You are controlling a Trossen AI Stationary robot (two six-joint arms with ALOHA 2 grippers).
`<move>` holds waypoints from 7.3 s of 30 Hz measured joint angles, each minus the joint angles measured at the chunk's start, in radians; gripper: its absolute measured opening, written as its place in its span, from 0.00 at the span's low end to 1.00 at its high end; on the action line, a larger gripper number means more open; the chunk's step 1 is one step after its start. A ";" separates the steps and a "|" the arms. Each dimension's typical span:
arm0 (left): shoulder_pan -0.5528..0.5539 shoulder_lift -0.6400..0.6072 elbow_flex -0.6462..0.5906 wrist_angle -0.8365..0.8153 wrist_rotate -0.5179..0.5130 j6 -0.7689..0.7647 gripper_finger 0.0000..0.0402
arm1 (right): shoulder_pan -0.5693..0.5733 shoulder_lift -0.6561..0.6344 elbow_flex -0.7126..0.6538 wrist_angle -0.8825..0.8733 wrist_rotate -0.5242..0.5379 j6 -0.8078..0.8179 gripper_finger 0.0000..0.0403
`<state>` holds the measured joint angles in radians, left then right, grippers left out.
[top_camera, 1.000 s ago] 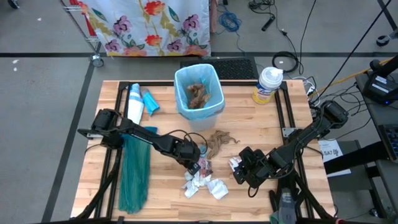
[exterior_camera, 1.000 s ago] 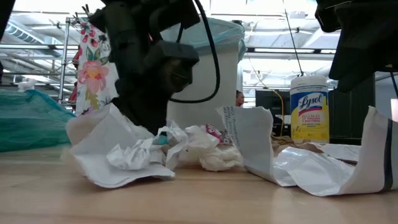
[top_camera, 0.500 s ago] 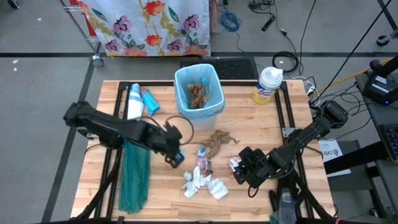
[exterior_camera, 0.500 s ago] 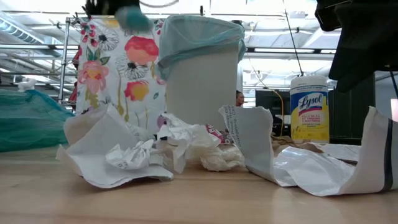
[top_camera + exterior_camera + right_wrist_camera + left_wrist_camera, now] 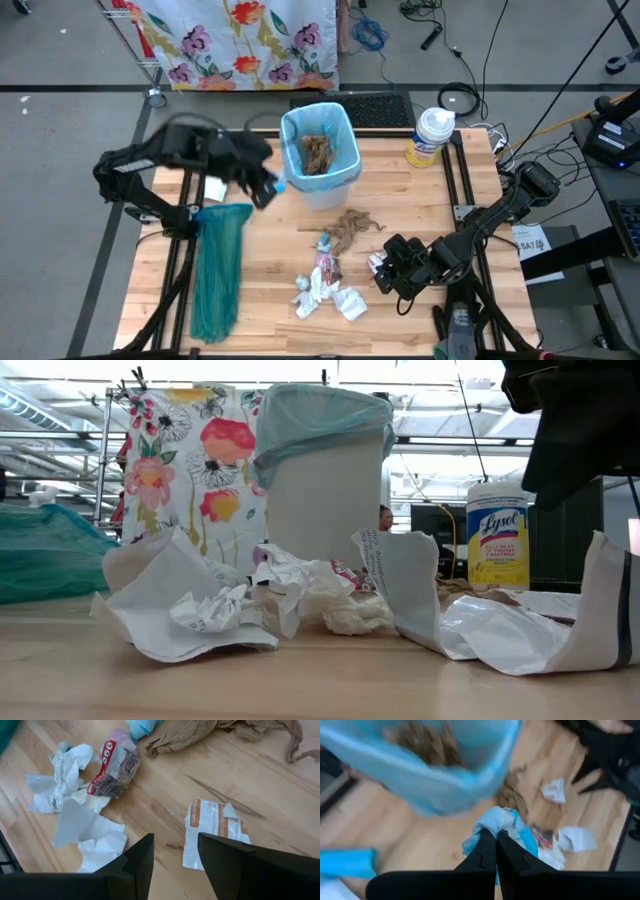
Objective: Place trash/remove bag and relplace
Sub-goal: Put the blue plastic into the trash bin, then put the brown napkin into the trash bin, then put the white paper into the trash bin
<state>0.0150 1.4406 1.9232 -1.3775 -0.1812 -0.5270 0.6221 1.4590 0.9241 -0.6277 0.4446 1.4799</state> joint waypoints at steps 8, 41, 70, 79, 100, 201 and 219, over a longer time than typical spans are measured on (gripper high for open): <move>0.253 0.023 0.045 0.095 0.150 0.259 0.00 | -0.062 0.000 0.000 0.000 0.000 0.024 0.36; 0.434 0.138 0.085 0.048 0.429 0.751 0.34 | -0.266 0.000 0.000 0.100 -0.009 -0.097 0.36; 0.068 -0.652 -1.025 0.269 0.092 -0.363 0.34 | -0.610 0.204 0.000 0.298 -0.392 -0.662 0.36; -0.034 -0.666 -1.071 0.285 0.047 -0.489 0.34 | -0.626 0.344 0.004 0.380 -0.411 -0.685 0.17; -0.052 -0.491 -1.070 0.499 -0.007 -0.344 0.34 | -0.458 -0.222 0.020 -0.179 -0.326 -0.420 0.00; -0.041 -0.444 -1.070 0.621 0.008 -0.118 0.34 | -0.181 -0.011 0.066 -0.275 -0.339 -0.192 0.40; -0.041 -0.444 -1.070 0.672 0.054 -0.201 0.34 | -0.182 0.006 -0.225 0.088 -0.368 -0.216 0.40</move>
<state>-0.0265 0.9962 0.8536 -0.7058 -0.1276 -0.7280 0.4404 1.4651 0.6990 -0.5393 0.0765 1.2640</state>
